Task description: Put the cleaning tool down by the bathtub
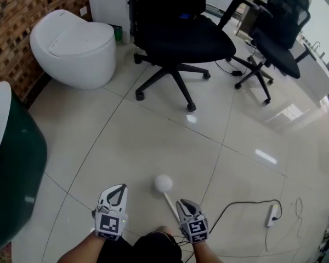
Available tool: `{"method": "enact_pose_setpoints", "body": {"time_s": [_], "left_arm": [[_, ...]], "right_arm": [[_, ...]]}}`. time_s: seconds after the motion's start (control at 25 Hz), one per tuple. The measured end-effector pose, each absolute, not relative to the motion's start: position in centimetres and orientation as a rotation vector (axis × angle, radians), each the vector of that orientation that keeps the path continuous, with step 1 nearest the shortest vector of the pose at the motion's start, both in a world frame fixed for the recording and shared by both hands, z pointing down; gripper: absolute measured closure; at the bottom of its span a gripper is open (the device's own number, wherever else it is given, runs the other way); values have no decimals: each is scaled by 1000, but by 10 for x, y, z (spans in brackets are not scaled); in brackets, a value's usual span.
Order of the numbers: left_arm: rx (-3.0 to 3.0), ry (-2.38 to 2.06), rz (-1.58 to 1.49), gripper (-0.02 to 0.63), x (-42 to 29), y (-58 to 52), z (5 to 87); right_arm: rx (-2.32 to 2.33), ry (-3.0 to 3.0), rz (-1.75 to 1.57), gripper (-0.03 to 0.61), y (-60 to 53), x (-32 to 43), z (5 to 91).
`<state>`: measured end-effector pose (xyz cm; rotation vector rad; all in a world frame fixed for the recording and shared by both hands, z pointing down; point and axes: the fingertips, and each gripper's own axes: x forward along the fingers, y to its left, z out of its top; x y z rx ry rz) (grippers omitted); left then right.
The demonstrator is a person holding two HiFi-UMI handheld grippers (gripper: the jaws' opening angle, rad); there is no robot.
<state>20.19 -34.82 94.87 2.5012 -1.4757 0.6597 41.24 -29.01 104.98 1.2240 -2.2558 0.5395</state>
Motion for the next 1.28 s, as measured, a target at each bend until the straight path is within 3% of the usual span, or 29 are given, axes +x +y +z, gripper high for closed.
{"method": "enact_pose_setpoints", "body": {"time_s": [0.44,0.8,1.28], "left_arm": [[2506,-1329,679,609,236,-341,1059],[2541,-1255,702,609,256,-356,1095],[2504,-1219,644,609,263,-370,1122]], "right_arm": [[1164,-2154,566,474,-285,417,1179],[1031,-2000,639,472,-263,434,1290],[881,-1893,677,472,-247,427,1365]]}}
